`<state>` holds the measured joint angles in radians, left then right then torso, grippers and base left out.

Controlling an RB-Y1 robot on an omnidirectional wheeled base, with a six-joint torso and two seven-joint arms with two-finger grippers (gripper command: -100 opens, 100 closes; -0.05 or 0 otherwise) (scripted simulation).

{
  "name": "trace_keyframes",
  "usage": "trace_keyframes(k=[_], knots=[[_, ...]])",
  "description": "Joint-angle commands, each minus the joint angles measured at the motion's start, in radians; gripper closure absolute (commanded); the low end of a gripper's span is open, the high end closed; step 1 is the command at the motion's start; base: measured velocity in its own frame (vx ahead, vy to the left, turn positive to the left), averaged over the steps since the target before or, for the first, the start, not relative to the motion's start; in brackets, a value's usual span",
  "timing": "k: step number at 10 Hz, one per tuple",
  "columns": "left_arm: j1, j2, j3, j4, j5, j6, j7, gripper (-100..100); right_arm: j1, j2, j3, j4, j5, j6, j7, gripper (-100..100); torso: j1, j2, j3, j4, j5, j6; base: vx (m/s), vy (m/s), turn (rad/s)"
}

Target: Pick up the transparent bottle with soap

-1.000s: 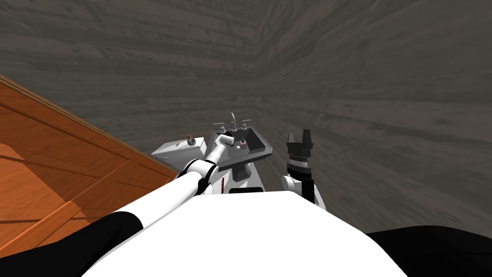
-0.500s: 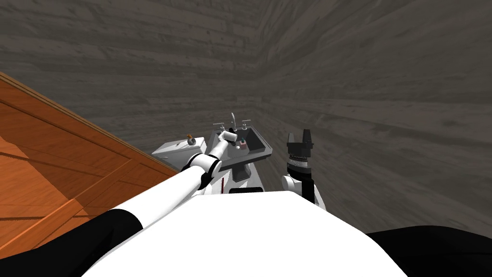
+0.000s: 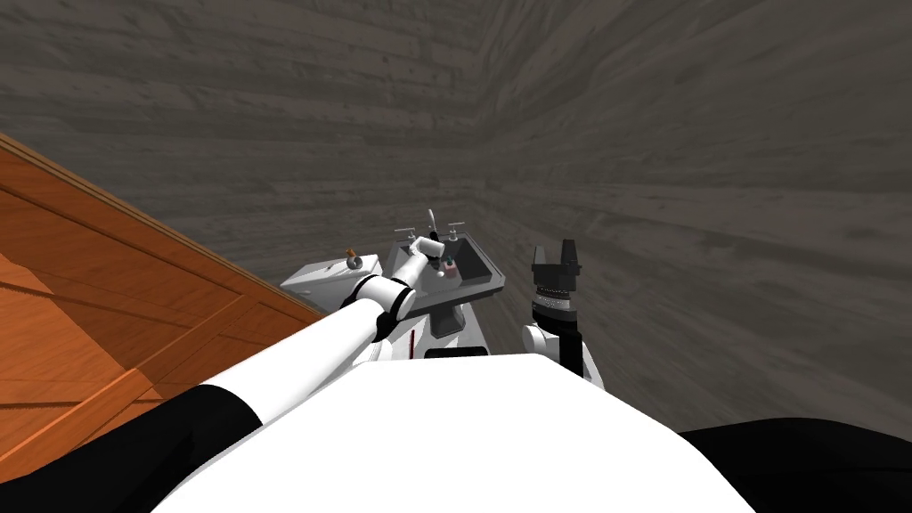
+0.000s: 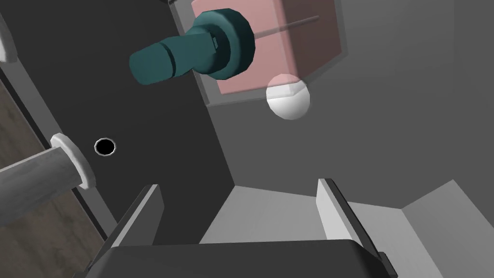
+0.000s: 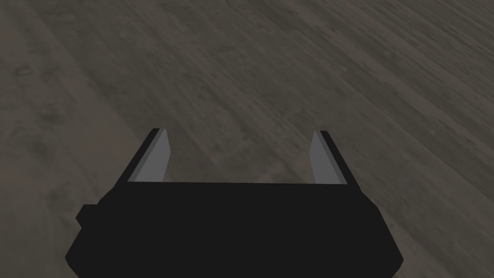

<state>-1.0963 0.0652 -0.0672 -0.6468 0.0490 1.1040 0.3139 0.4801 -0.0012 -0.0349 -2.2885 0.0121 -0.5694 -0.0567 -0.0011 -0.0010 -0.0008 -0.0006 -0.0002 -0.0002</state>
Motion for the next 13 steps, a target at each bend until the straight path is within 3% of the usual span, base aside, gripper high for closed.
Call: trace_keyframes(k=[1, 4, 5, 7, 9, 10, 11, 13], knots=[[-0.05, -0.016, 0.006, 0.05, -0.003, 0.026, 0.009, -100, 0.0, 0.0, 0.0, 0.0, 0.0, 0.0, 0.0, 0, 0.0, 0.0, 0.0, 0.0, 0.0, 0.0, 0.024, -0.013, 0.005], [-0.145, -0.062, 0.019, 0.135, -0.011, 0.084, 0.031, -100, 0.0, 0.0, 0.0, 0.0, 0.0, 0.0, 0.0, 0, -0.002, -0.002, -0.001, 0.0, 0.0, 0.0, 0.059, -0.035, -0.005], [-0.145, -0.062, 0.019, 0.135, -0.011, 0.084, 0.031, -100, 0.0, 0.0, 0.0, 0.0, 0.0, 0.0, 0.0, 0, -0.002, -0.003, -0.002, -0.001, 0.0, 0.0, 0.04, -0.025, -0.004], [-0.196, -0.096, 0.027, 0.181, -0.016, 0.112, 0.044, -100, 0.0, 0.0, 0.0, 0.0, 0.0, 0.0, 0.0, 0, -0.001, -0.001, -0.001, 0.0, 0.0, 0.0, 0.051, -0.02, -0.019], [-0.191, -0.094, 0.026, 0.176, -0.016, 0.113, 0.044, -100, 0.0, 0.0, 0.0, 0.0, 0.0, 0.0, 0.0, 0, -0.001, -0.003, -0.002, -0.001, 0.0, 0.0, 0.049, -0.015, -0.007], [-0.195, -0.095, 0.026, 0.182, -0.015, 0.109, 0.045, 0, 0.0, 0.0, 0.0, 0.0, 0.0, 0.0, 0.0, 0, 0.0, -0.001, -0.001, -0.001, 0.0, 0.0, 0.005, -0.002, 0.001], [-0.171, -0.092, 0.025, 0.187, -0.019, 0.08, 0.039, -100, 0.0, 0.0, 0.0, 0.0, 0.0, 0.0, 0.0, 0, 0.001, 0.0, 0.0, 0.0, 0.0, 0.0, 0.027, -0.018, -0.007], [-0.155, -0.09, 0.024, 0.192, -0.022, 0.061, 0.035, -100, 0.0, 0.0, 0.0, 0.0, 0.0, 0.0, 0.0, 0, 0.0, -0.001, -0.001, 0.0, 0.0, 0.0, 0.041, -0.024, -0.001]])
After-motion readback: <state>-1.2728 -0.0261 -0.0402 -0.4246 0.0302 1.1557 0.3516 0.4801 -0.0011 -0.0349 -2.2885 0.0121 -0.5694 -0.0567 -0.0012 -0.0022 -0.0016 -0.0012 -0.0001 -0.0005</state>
